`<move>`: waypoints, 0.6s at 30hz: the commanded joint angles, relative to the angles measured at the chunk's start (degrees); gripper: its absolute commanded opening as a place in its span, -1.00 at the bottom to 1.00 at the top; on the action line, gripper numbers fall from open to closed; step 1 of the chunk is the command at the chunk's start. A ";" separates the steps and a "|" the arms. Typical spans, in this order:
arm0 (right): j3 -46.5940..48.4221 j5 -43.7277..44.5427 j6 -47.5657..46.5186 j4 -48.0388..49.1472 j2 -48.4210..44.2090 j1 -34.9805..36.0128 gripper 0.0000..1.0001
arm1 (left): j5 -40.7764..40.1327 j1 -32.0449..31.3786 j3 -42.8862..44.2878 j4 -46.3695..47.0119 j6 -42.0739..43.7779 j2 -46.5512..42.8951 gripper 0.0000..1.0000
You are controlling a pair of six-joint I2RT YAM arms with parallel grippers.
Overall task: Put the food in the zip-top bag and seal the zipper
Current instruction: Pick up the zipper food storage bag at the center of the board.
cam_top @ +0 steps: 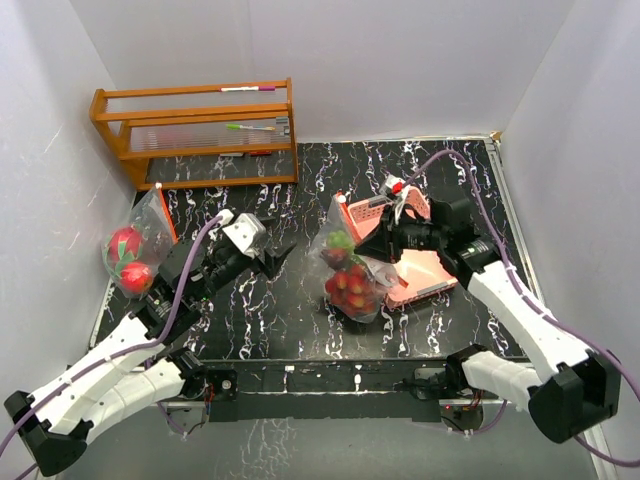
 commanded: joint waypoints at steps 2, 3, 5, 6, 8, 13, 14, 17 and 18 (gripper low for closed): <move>-0.42 -6.51 -4.01 0.77 -5.72 0.51 -0.84 | 6.05 0.39 0.11 6.50 -1.39 -1.62 0.18; -0.66 -6.69 -3.83 0.88 -6.29 0.63 -0.84 | 7.46 0.39 -0.28 7.48 -2.58 -1.80 0.24; -1.07 -7.29 -3.83 0.66 -7.28 1.03 -0.85 | 10.02 0.46 -1.51 9.63 -4.24 -1.77 0.40; -1.03 -7.60 -3.83 0.44 -7.64 1.21 -0.85 | 11.19 0.48 -1.88 10.47 -4.62 -1.73 0.45; -0.90 -8.13 -4.00 -0.31 -8.31 1.62 -0.85 | 12.55 0.48 -2.16 12.14 -5.38 -0.99 0.52; -0.37 -9.40 -4.20 -0.72 -10.01 1.68 -0.84 | 15.37 0.48 0.63 14.46 -6.70 2.73 0.53; -0.20 -9.48 -4.20 -0.70 -10.30 1.77 -0.84 | 16.55 0.48 1.30 14.82 -6.85 3.77 0.50; 0.48 -9.94 -4.24 -0.83 -10.72 1.81 -0.84 | 20.67 0.56 2.83 16.59 -8.06 7.34 0.45; 0.69 -10.19 -4.32 -0.93 -10.77 1.76 -0.84 | 21.57 0.57 3.28 17.26 -8.58 8.87 0.45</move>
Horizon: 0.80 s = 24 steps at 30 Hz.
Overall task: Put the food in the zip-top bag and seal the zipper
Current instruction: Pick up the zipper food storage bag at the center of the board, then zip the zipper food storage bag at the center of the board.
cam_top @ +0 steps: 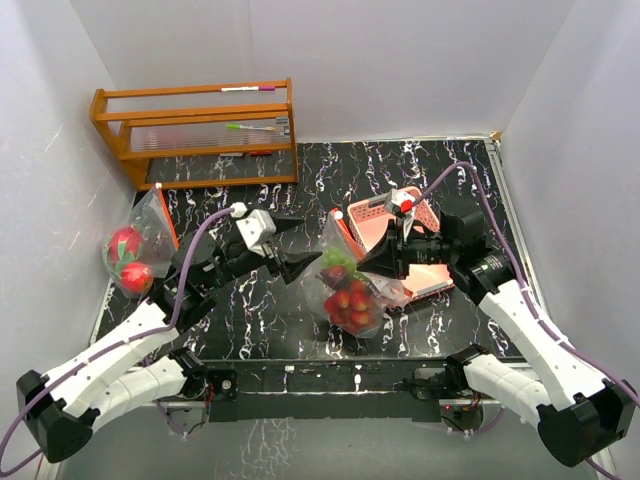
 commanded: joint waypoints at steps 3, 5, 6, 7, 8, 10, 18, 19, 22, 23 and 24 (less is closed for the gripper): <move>3.17 -3.16 -1.37 1.80 -1.77 0.30 -0.84 | 8.44 0.74 4.87 6.27 -3.21 6.26 0.43; 3.94 -3.38 -2.11 0.45 -1.89 0.30 -0.85 | 9.68 1.04 5.69 6.92 -3.86 7.66 0.41; 4.22 -3.46 -2.41 -0.05 -2.06 0.28 -0.85 | 10.33 1.28 5.99 7.43 -4.39 8.17 0.40; 4.31 -3.44 -2.47 -0.25 -2.33 0.31 -0.85 | 11.14 1.60 6.40 7.74 -4.77 8.79 0.38; 4.33 -3.53 -2.55 -0.27 -2.65 0.35 -0.84 | 12.34 1.95 6.80 7.93 -5.18 9.30 0.36; 4.60 -3.80 -2.61 -0.22 -3.18 0.31 -0.84 | 15.20 2.94 7.38 7.95 -5.76 10.21 0.32; 5.44 -3.86 -3.29 -1.73 -3.93 0.30 -0.84 | 22.50 6.98 5.46 15.34 -13.23 12.28 0.06; 5.51 -4.06 -3.35 -1.86 -3.97 0.31 -0.85 | 22.72 7.16 5.44 15.80 -13.64 12.63 0.07; 5.93 -4.27 -3.57 -2.25 -4.36 0.30 -0.84 | 22.85 7.64 5.46 16.67 -14.88 13.88 0.11; 6.07 -4.21 -3.64 -2.55 -4.40 0.26 -0.84 | 23.36 7.89 5.52 17.65 -15.81 14.32 0.12; 6.32 -4.14 -3.78 -2.80 -4.49 0.24 -0.85 | 24.14 8.15 5.51 18.81 -16.85 14.82 0.12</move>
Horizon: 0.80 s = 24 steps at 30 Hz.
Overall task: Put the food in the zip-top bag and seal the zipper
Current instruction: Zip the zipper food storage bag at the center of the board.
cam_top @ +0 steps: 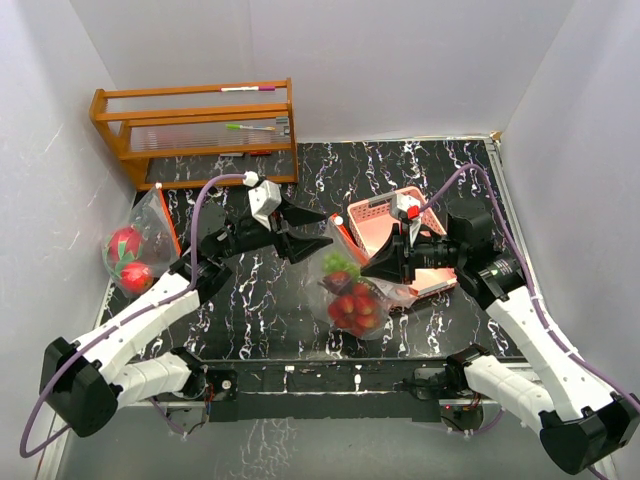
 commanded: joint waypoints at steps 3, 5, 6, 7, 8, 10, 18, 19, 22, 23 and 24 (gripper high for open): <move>4.72 -1.39 -1.11 1.23 -1.70 0.31 -0.85 | 7.28 1.17 1.25 8.85 -7.13 3.00 0.09; 4.94 -1.35 -1.13 1.22 -1.79 0.33 -0.85 | 8.82 1.18 2.37 8.15 -8.50 4.43 0.06; 5.06 -1.42 -1.11 1.23 -1.88 0.26 -0.85 | 9.16 1.23 2.79 7.38 -8.83 4.92 0.06; 5.18 -1.46 -1.11 1.22 -1.88 0.29 -0.85 | 9.51 1.25 2.92 7.18 -9.38 5.24 0.05; 5.19 -1.56 -1.19 1.22 -2.00 0.31 -0.84 | 9.88 1.26 2.75 7.57 -10.05 5.46 0.05; 5.25 -1.55 -1.21 1.14 -2.20 0.30 -0.84 | 10.64 1.26 2.25 9.20 -11.39 5.72 0.04; 5.27 -1.74 -1.43 0.39 -2.49 0.28 -0.84 | 12.19 1.27 2.64 13.88 -15.49 7.61 0.00; 5.22 -1.62 -1.48 0.34 -2.54 0.25 -0.84 | 12.46 1.27 2.86 14.17 -15.65 7.98 -0.02; 5.06 -1.62 -1.43 0.40 -2.49 0.28 -0.84 | 13.78 1.27 3.33 15.48 -16.89 9.29 -0.08; 5.08 -1.69 -1.45 0.39 -2.47 0.26 -0.84 | 14.31 1.27 3.30 16.39 -17.64 9.83 -0.10; 5.02 -1.66 -1.40 0.38 -2.37 0.30 -0.84 | 14.80 1.27 3.22 17.62 -18.51 10.46 -0.11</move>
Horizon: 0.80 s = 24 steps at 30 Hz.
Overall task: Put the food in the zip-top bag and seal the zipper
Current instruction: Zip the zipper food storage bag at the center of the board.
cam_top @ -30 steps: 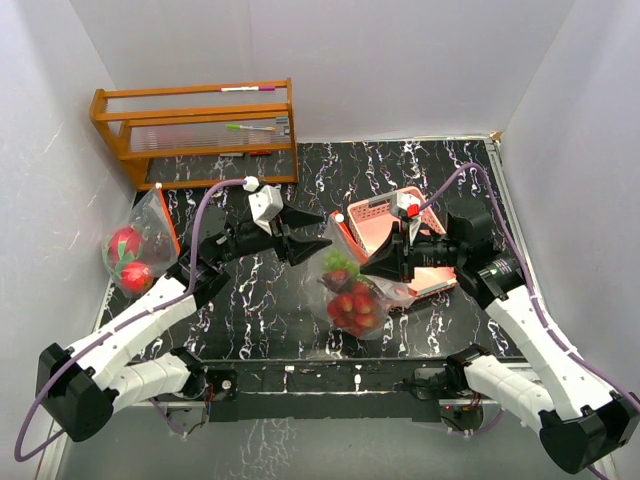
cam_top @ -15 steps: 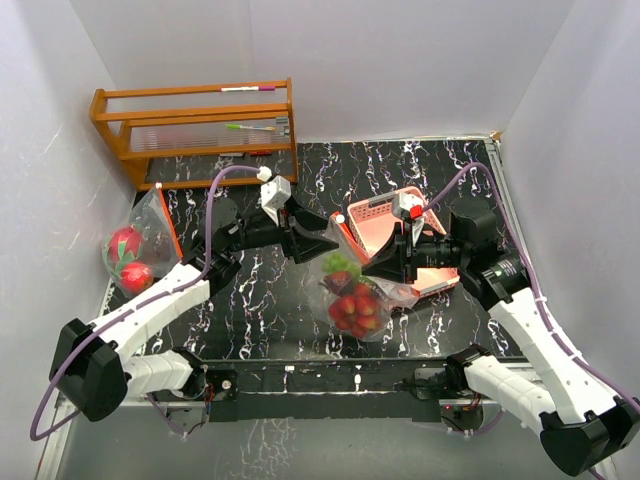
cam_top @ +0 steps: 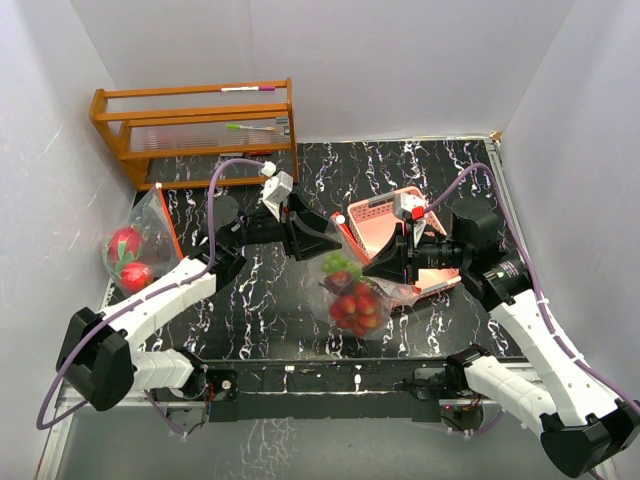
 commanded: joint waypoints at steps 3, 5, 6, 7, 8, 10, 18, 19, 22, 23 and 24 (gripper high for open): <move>3.24 -1.44 -0.75 2.39 -0.94 0.23 -0.84 | 4.58 0.37 1.39 11.68 -6.18 2.64 -0.09; 3.24 -1.17 -0.72 2.46 -0.92 0.31 -0.84 | 5.32 0.37 1.57 13.76 -7.53 3.29 -0.14; 3.32 -1.00 -0.73 2.40 -0.87 0.31 -0.84 | 6.00 0.35 1.99 13.62 -7.75 3.60 -0.20; 3.35 -0.87 -0.78 2.46 -0.83 0.31 -0.84 | 6.68 0.37 2.46 13.19 -7.78 3.87 -0.25; 3.38 -0.83 -0.78 2.51 -0.83 0.26 -0.84 | 7.36 0.37 2.89 12.89 -7.85 4.17 -0.31; 3.36 -0.63 -0.78 2.65 -0.68 0.31 -0.84 | 8.79 0.37 3.10 13.37 -8.44 4.65 -0.41; 3.24 0.57 -0.70 2.64 0.22 0.28 -0.84 | 11.60 0.37 2.13 22.32 -15.81 5.91 -0.57; 3.24 0.56 -0.76 2.73 0.23 0.25 -0.84 | 11.53 0.37 2.10 22.27 -15.83 5.95 -0.58; 3.19 0.94 -0.74 2.74 0.08 0.26 -0.84 | 11.35 0.33 2.26 21.85 -15.55 6.14 -0.76; 3.14 1.08 -0.71 2.76 0.01 0.29 -0.84 | 11.24 0.36 2.27 21.66 -15.47 6.22 -0.93; 3.09 1.22 -0.72 2.76 -0.03 0.23 -0.84 | 10.93 0.37 2.14 21.48 -15.33 6.16 -1.00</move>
